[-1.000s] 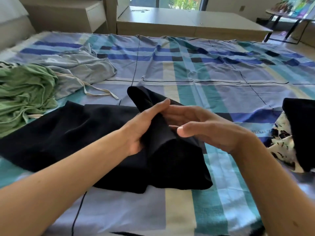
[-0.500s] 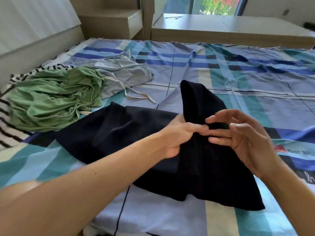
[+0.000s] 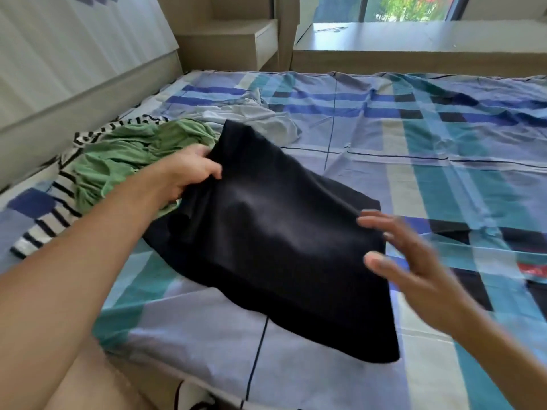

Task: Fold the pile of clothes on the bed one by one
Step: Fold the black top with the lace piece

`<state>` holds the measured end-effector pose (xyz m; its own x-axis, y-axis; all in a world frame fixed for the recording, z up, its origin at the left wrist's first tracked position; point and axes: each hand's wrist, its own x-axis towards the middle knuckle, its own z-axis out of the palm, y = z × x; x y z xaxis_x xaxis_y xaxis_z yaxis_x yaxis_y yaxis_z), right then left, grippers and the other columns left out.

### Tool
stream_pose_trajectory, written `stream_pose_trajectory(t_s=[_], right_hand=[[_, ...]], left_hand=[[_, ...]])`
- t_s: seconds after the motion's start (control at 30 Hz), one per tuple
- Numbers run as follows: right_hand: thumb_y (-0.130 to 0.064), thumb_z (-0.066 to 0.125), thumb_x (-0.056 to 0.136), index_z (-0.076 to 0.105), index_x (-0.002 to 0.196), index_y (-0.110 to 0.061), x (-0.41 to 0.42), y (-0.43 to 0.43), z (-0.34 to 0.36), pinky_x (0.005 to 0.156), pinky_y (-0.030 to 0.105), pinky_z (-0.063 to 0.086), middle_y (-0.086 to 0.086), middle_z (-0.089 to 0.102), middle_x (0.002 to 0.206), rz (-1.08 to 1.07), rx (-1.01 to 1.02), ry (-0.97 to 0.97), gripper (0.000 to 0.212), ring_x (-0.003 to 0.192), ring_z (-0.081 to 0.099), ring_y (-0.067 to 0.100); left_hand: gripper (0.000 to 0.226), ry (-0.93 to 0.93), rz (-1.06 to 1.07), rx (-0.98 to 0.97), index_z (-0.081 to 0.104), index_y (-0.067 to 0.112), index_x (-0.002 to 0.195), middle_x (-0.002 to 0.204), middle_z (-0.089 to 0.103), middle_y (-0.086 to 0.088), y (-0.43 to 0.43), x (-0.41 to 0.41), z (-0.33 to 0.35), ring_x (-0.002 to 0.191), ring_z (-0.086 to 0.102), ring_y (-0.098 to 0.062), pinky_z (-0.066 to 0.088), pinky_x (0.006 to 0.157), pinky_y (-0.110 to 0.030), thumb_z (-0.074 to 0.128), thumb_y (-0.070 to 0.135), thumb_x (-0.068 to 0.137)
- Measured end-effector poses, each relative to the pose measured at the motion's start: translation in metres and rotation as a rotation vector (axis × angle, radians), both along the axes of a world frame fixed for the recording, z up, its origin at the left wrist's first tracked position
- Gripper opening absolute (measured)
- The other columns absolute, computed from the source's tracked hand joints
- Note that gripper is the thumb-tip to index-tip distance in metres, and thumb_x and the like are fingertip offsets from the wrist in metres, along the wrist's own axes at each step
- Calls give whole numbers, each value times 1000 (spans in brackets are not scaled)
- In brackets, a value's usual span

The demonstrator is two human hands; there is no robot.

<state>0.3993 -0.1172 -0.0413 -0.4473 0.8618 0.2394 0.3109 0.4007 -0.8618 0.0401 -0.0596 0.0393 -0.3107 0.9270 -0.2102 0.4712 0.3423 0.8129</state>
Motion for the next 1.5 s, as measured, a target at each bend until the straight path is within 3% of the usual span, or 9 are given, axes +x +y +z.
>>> stream_pose_trajectory(t_s=[0.13, 0.2, 0.33, 0.47, 0.63, 0.9, 1.0, 1.2, 1.5], right_hand=[[-71, 39, 88, 34, 145, -52, -24, -16, -29, 125, 35, -1, -29, 8, 162, 125, 87, -441, 61, 149, -11, -6], [-75, 34, 89, 36, 147, -49, -27, -18, -27, 124, 36, -4, -30, 10, 162, 184, 40, -393, 64, 150, -9, -6], [-28, 57, 100, 61, 130, -27, -19, -9, -15, 116, 28, 34, -11, 55, 142, -115, -128, 144, 30, 136, 45, 3], [-32, 65, 93, 42, 143, -32, -11, 1, -25, 102, 38, 50, 0, 57, 131, -419, -377, 47, 55, 115, 61, 12], [-61, 77, 74, 25, 152, -36, -31, 10, -21, 103, 39, 50, 2, 61, 131, -383, -667, 106, 97, 114, 64, 18], [-6, 80, 76, 47, 133, -21, -34, 23, -4, 69, 36, 62, 10, 72, 110, -478, -769, 344, 68, 87, 75, 25], [-5, 78, 76, 53, 130, -19, 5, 23, 13, 63, 37, 60, 12, 76, 103, -474, -732, 364, 61, 82, 76, 28], [-8, 74, 78, 59, 126, -18, 102, 1, 13, 63, 37, 60, 15, 76, 102, -568, -689, 270, 51, 81, 75, 31], [-6, 72, 79, 62, 122, -16, 128, -8, 13, 69, 38, 61, 16, 74, 108, -622, -693, 261, 45, 89, 73, 34]], left_hand=[[45, 703, 63, -145, 55, 9, 132, 133, 58, -20, 11, -27, -46, 119, 57, -35, 46, 98, -37, 58, 8, 87], [53, 815, -22, 9, 49, 11, 140, 139, 52, -18, 12, -8, -55, 128, 50, -37, 41, 108, -43, 56, 20, 88], [68, 666, -563, 371, 42, 19, 151, 157, 39, -7, -3, 59, -69, 148, 30, -23, 19, 123, -36, 41, 55, 93], [70, 669, -685, 64, 9, 31, 161, 169, -1, 9, -11, 74, -111, 154, -10, -12, 0, 124, -54, 31, 61, 101], [73, 621, -632, 85, 5, 32, 161, 168, -6, 13, -8, 72, -123, 153, -15, -11, -5, 123, -55, 30, 63, 100], [95, 453, -554, 32, 8, 32, 161, 168, -8, 12, -23, 96, -101, 153, -17, -11, -6, 123, -56, 20, 84, 83], [104, 363, -587, 78, 10, 32, 161, 168, -6, 12, -39, 139, -78, 153, -16, -10, -11, 123, -52, 16, 88, 73], [86, 363, -665, 12, -2, 30, 161, 167, -16, 8, -59, 215, -99, 152, -22, -14, -14, 123, -50, 30, 74, 94], [73, 231, -600, 37, 12, 25, 161, 169, -1, 5, -45, 220, -117, 154, -10, -11, -8, 125, -36, 37, 57, 101]])
